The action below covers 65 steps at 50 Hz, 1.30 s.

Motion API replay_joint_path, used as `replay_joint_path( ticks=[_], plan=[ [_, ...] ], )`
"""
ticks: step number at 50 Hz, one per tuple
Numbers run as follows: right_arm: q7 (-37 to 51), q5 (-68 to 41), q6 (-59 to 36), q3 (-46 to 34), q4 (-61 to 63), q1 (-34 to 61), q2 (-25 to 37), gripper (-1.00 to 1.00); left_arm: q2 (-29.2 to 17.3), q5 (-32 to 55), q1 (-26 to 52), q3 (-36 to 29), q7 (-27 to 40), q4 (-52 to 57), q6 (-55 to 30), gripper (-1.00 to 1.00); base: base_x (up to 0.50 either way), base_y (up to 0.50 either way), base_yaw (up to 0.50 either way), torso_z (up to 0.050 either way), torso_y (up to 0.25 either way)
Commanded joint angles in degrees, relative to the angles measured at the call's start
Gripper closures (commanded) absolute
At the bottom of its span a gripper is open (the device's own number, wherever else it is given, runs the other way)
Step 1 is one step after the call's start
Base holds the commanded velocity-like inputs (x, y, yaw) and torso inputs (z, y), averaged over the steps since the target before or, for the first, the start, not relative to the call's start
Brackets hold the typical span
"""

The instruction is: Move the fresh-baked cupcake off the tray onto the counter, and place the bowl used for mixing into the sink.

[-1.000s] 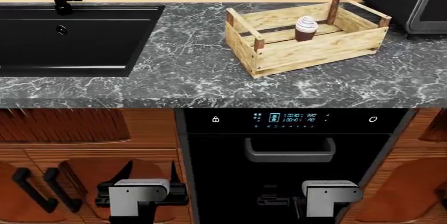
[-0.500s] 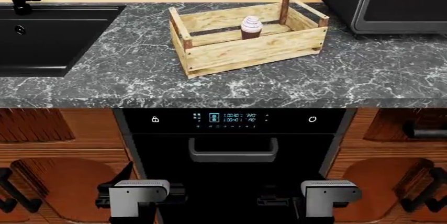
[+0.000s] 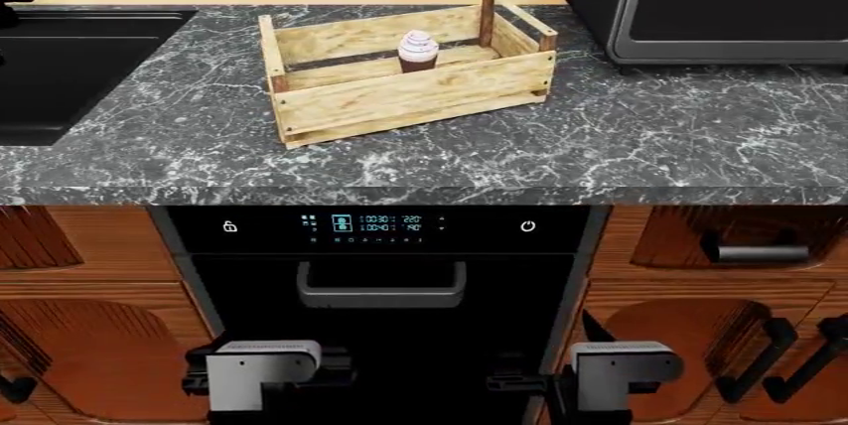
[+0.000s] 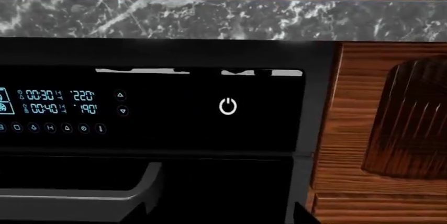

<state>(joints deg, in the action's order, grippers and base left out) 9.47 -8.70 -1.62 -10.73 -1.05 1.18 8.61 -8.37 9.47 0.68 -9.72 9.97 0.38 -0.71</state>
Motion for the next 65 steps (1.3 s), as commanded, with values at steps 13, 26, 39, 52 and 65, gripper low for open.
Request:
replay_joint_path(
  ticks=[13,26,39,52,65],
  plan=[
    [8.77,-7.74,-64.36,6.72,60.42,3.51,8.46,-1.00,-20.57,33.61,1.55,19.94,11.24,56.94,-52.55,-1.00,0.00,0.00,0.00,0.000,0.000],
    [70.40,-95.25,-53.09,14.47,60.04,25.94,46.31,-1.00,-51.59,94.63,28.07,33.37,46.55,49.60,-56.17,-1.00,0.00,0.00,0.00,0.000,0.000],
    [72.90,-101.64,-52.79,9.13,59.74,36.74,47.25,-1.00,-54.70,95.06,29.69,32.67,46.72,46.48,-56.61,-1.00,0.04,0.00,0.00,0.000,0.000],
    [78.00,-107.68,-53.30,1.19,57.88,46.10,47.43,-1.00,-62.37,102.69,41.49,22.01,50.81,42.98,-53.33,-1.00,0.50,0.00,0.00,0.000,0.000],
    [80.22,-109.80,-49.13,-8.51,56.95,57.79,47.88,-1.00,-63.05,104.26,39.65,24.62,50.59,42.92,-53.83,-1.00,0.50,0.00,0.00,0.000,0.001]
  ],
)
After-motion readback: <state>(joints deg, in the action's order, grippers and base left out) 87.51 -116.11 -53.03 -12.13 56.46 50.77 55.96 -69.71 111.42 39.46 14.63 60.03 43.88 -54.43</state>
